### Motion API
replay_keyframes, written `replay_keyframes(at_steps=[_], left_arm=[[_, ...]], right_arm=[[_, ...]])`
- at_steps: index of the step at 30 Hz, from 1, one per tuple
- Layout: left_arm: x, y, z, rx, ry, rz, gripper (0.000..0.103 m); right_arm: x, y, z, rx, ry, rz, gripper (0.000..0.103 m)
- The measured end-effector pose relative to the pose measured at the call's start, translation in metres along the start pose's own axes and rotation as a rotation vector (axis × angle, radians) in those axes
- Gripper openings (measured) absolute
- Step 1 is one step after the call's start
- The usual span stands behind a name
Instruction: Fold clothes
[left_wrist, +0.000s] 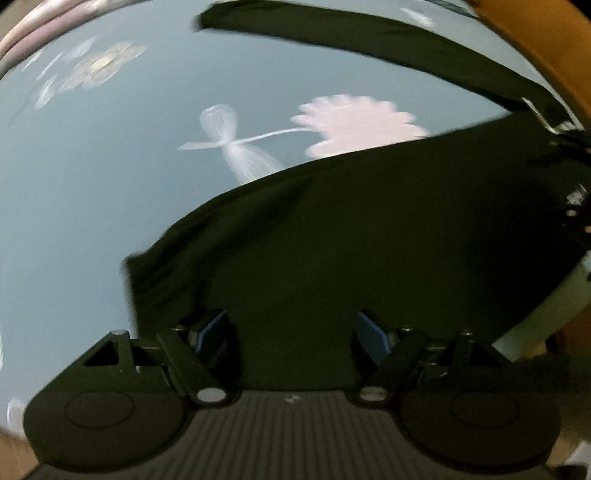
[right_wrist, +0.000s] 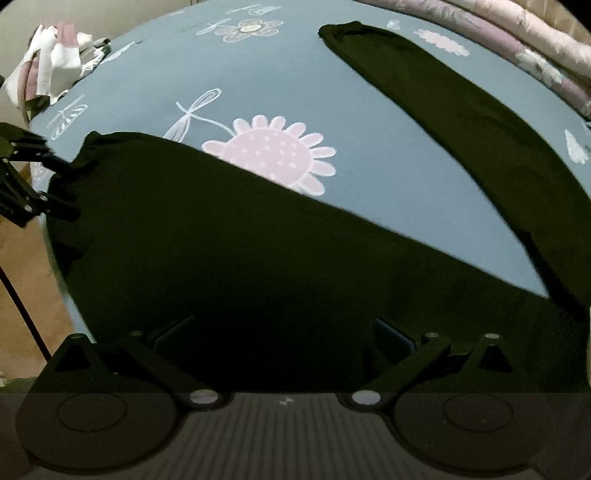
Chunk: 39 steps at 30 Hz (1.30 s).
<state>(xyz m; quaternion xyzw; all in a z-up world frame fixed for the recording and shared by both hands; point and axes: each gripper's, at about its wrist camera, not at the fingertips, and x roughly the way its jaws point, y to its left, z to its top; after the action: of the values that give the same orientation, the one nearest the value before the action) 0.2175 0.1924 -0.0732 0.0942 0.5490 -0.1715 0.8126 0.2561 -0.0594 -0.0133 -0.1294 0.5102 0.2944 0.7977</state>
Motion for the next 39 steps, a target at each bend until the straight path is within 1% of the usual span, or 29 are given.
replay_keyframes(at_steps=[2,5,7,9,12,15,18,20,22,24,26,28,29,31,32,34,37,38,39], left_arm=[[0.009,-0.009,0.0,0.029,0.02,-0.007,0.077],[0.019,-0.007,-0.01,0.011,0.07,-0.009,0.077],[0.023,-0.002,-0.02,-0.013,0.11,0.014,0.077],[0.019,0.0,-0.023,-0.031,0.125,0.025,0.077],[0.01,0.001,-0.013,-0.039,0.115,0.029,0.076],[0.003,-0.003,0.003,-0.021,0.096,0.033,0.077],[0.005,-0.007,0.023,0.006,0.082,0.024,0.077],[0.01,-0.014,0.037,0.039,0.065,0.027,0.077],[0.015,-0.022,0.051,0.071,0.046,0.032,0.077],[0.019,-0.031,0.064,0.097,0.027,0.032,0.077],[0.023,-0.04,0.075,0.107,0.017,0.026,0.077],[0.029,-0.049,0.085,0.112,0.012,0.018,0.077],[0.032,-0.054,0.089,0.119,0.01,0.017,0.077],[0.037,-0.064,0.097,0.13,0.005,0.013,0.077],[0.038,-0.069,0.1,0.133,0.005,0.005,0.077],[0.041,-0.077,0.106,0.143,0.008,-0.011,0.077],[0.043,-0.091,0.114,0.172,0.015,-0.029,0.077],[0.043,-0.095,0.117,0.185,0.015,-0.032,0.077],[0.043,-0.1,0.121,0.203,0.012,-0.035,0.077]], right_arm=[[0.005,0.004,-0.004,0.005,0.008,0.016,0.103],[0.015,0.008,-0.013,0.014,0.031,0.034,0.103],[0.022,0.007,-0.018,0.05,0.048,0.049,0.103],[0.025,0.006,-0.022,0.076,0.052,0.054,0.103],[0.02,0.003,-0.022,0.099,0.04,0.053,0.103],[0.0,-0.011,-0.021,0.142,-0.019,0.03,0.103],[-0.023,-0.037,-0.019,0.134,-0.086,-0.063,0.103],[-0.038,-0.066,-0.016,0.121,-0.134,-0.157,0.103],[-0.046,-0.103,-0.015,0.111,-0.161,-0.275,0.103],[-0.048,-0.138,-0.013,0.129,-0.179,-0.363,0.103],[-0.046,-0.171,-0.013,0.175,-0.184,-0.388,0.103],[-0.037,-0.199,-0.016,0.241,-0.151,-0.357,0.103],[-0.033,-0.208,-0.017,0.265,-0.136,-0.344,0.103],[-0.028,-0.215,-0.023,0.305,-0.117,-0.314,0.103],[-0.028,-0.216,-0.025,0.325,-0.111,-0.269,0.103],[-0.03,-0.206,-0.032,0.337,-0.104,-0.165,0.103],[-0.039,-0.179,-0.042,0.291,-0.114,-0.05,0.103],[-0.044,-0.169,-0.045,0.26,-0.118,-0.043,0.103],[-0.05,-0.158,-0.048,0.224,-0.134,-0.062,0.103]])
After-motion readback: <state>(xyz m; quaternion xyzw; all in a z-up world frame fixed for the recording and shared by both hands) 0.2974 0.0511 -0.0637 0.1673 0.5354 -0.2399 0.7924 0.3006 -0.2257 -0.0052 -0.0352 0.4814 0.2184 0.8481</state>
